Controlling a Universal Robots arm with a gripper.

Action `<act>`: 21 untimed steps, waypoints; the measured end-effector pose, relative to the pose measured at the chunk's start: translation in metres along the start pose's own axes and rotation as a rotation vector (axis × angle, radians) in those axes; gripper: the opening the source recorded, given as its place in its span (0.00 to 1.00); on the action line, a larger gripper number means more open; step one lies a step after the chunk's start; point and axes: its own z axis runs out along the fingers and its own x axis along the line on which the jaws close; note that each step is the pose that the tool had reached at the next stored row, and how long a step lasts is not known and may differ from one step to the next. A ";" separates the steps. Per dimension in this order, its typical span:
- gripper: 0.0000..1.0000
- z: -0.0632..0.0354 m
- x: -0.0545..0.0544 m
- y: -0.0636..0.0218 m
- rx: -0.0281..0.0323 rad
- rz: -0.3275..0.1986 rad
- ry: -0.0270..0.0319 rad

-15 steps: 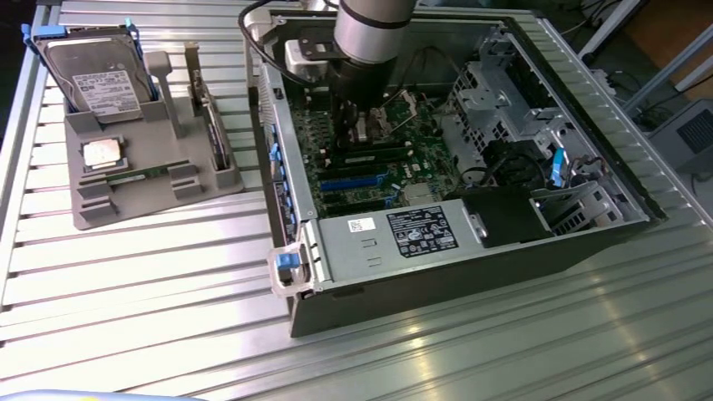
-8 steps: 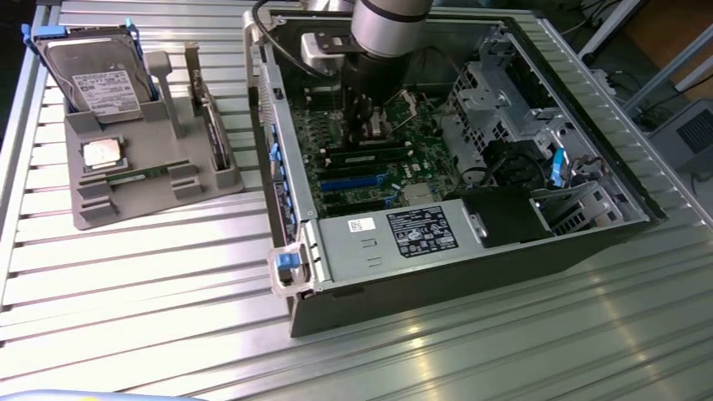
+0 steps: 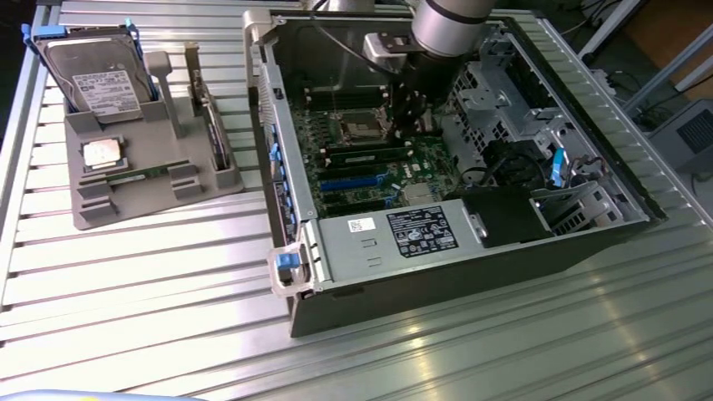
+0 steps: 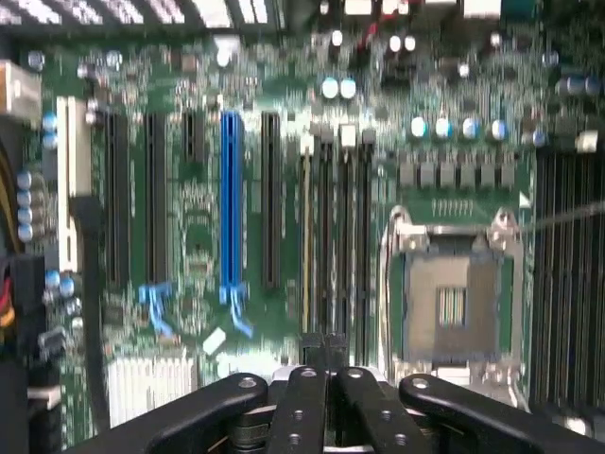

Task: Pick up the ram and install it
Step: 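Press down the ram until it locks into place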

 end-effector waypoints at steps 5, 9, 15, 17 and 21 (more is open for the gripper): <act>0.10 -0.0030 0.000 -0.0369 0.0001 0.000 -0.0129; 0.10 -0.0119 0.000 -0.0541 0.0001 0.000 -0.0155; 0.10 -0.0367 0.000 -0.0653 0.0000 0.000 -0.0171; 0.10 -0.0546 0.001 -0.0659 0.0000 0.000 -0.0171; 0.10 -0.0787 0.001 -0.0655 0.0000 0.000 -0.0170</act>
